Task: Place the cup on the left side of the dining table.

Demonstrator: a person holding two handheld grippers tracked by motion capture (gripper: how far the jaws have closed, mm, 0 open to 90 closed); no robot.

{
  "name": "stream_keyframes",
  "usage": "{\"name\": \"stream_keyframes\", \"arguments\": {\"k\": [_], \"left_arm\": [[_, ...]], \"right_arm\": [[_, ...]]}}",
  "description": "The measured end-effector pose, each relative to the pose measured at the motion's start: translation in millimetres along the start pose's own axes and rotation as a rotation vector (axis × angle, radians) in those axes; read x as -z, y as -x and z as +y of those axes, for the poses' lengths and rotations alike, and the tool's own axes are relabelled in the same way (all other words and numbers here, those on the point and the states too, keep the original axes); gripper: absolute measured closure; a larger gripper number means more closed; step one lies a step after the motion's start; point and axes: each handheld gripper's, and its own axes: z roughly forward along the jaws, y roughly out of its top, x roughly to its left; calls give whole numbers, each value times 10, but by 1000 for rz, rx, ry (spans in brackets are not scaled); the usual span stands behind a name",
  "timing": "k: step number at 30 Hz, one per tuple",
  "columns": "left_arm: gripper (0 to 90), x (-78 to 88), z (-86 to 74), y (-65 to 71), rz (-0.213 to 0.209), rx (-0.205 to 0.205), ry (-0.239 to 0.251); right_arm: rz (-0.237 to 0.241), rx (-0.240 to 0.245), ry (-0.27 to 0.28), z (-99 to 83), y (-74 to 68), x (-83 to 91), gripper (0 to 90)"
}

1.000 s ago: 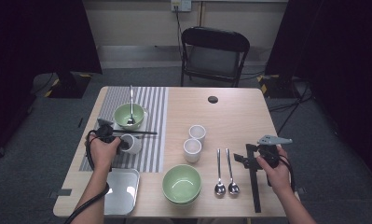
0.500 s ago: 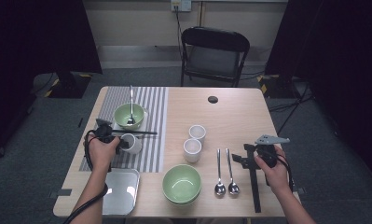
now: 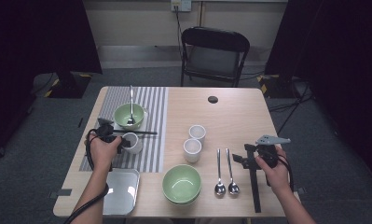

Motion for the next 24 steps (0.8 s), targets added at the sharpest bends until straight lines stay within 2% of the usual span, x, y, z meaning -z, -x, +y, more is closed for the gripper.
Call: {"name": "stream_keyframes", "arguments": {"k": [2,3,8,10,24], "left_arm": [[685,3,1,2,-6,-10,6],[679,-1,2,14,-7,-2,17],[656,-3,14,41,0,-13,11],[647,-10,18,42,-9,-15,15],[593,13,36,111,-1,-25,32]], "right_arm": [[2,-1,-1,1,-1,-2,229],[3,-1,-2,0,-4,-5,230],[8,3,-5,-12,-12,-8,231],[8,0,-6,-15,-11,-9,230],[14,-1,-6,-7,1,-31,231]]}}
